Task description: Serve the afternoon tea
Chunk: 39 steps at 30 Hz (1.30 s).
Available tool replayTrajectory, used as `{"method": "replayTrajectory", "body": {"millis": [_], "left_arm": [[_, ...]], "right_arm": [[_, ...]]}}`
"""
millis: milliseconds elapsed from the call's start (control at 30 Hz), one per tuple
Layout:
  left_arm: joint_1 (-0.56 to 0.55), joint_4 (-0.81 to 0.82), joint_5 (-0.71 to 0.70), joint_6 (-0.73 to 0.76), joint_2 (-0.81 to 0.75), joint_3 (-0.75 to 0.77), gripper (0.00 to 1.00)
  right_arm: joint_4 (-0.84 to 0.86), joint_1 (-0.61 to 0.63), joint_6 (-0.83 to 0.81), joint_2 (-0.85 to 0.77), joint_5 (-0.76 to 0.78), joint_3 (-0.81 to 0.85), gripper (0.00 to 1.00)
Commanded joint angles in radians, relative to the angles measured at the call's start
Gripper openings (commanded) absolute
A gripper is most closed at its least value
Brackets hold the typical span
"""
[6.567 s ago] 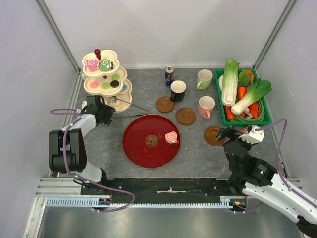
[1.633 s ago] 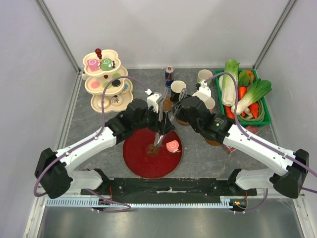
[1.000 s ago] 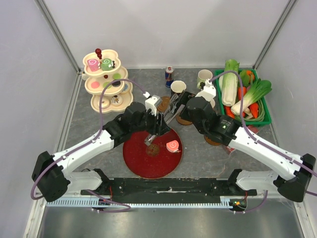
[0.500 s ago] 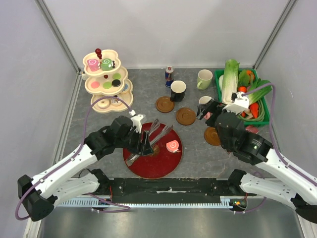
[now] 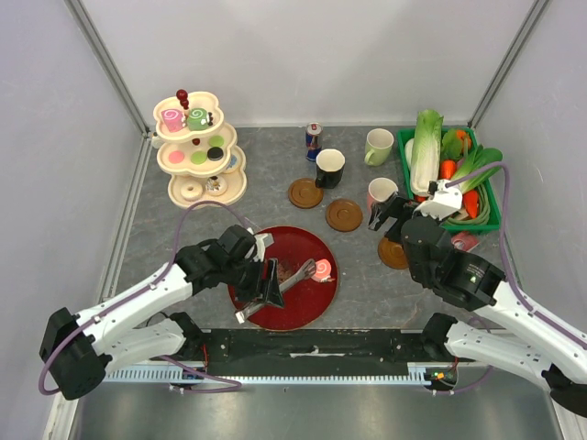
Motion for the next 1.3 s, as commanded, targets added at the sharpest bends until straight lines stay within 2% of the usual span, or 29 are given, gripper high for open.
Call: {"method": "replayTrajectory", "body": {"millis": [0,367,700,1200,1267], "left_arm": [[-0.004,0.124,0.088,-0.157,0.004,-0.038,0.68],[-0.004,0.32,0.225,-0.303,0.086,-0.096,0.64],[-0.004,0.334,0.262,-0.323,0.141,-0.079,0.61],[-0.005,0.34,0.298,-0.361,0.187,-0.052,0.36],[-0.004,0.34,0.301,-0.369,0.181,-0.049,0.27]], "right_arm": [[-0.013,-0.001,0.002,-0.012,0.021,-0.013,0.93],[-0.029,-0.001,0.031,-0.053,0.043,-0.052,0.94],[-0.033,-0.001,0.037,-0.081,0.06,-0.067,0.95],[-0.036,-0.001,0.032,-0.113,0.075,-0.093,0.98],[-0.038,-0.001,0.035,-0.113,0.076,-0.095,0.98]]}}
